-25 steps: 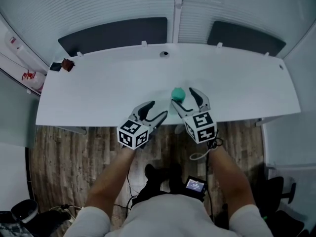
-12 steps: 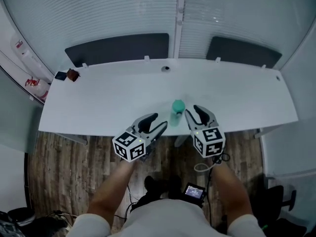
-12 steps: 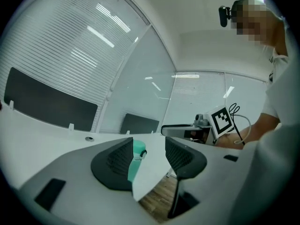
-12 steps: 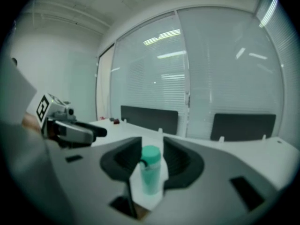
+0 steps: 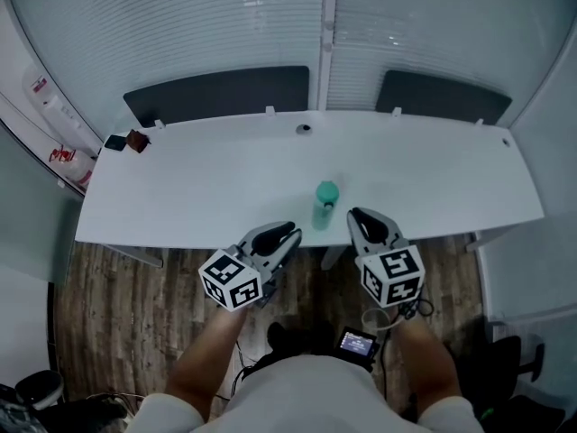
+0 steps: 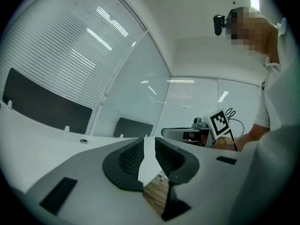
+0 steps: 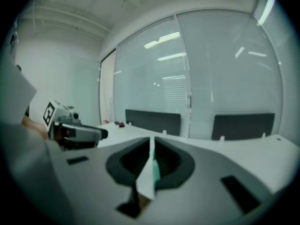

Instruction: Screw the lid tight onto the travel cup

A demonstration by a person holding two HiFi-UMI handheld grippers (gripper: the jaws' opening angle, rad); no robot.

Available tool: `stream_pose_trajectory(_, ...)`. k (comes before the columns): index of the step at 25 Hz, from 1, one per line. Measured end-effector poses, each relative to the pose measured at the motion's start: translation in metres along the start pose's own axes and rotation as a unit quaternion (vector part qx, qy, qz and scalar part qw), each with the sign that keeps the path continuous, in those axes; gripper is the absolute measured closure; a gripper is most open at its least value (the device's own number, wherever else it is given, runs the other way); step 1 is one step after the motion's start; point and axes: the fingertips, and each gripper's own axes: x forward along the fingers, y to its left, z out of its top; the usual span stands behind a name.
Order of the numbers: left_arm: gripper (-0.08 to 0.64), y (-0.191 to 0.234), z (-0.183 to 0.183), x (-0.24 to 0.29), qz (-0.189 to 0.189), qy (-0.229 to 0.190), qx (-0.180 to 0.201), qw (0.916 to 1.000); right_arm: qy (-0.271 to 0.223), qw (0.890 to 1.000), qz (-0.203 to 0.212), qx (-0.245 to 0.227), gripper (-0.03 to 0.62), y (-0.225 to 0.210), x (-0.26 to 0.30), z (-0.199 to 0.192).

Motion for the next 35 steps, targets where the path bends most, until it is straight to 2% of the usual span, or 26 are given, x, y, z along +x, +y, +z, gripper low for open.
stream_pose_trajectory(12, 0.488, -0.036, 0.011, -0.035, -0.008, -0.014, -0.01, 0.9998, -0.002, 0.999, -0.002, 0.043, 0.558, 0.014, -0.049, -0.002)
stream_pose_trajectory(29, 0.491, -0.062, 0.008, -0.046, -0.012, -0.008, -0.023, 0.9996, -0.003, 0.999, -0.003, 0.053, 0.561, 0.016, -0.079, -0.01)
stream_pose_trajectory(35, 0.491, -0.071, 0.002, -0.049, -0.003, -0.002, -0.027, 0.9996, 0.0, 0.998, 0.005, 0.055, 0.563, 0.013, -0.088, -0.016)
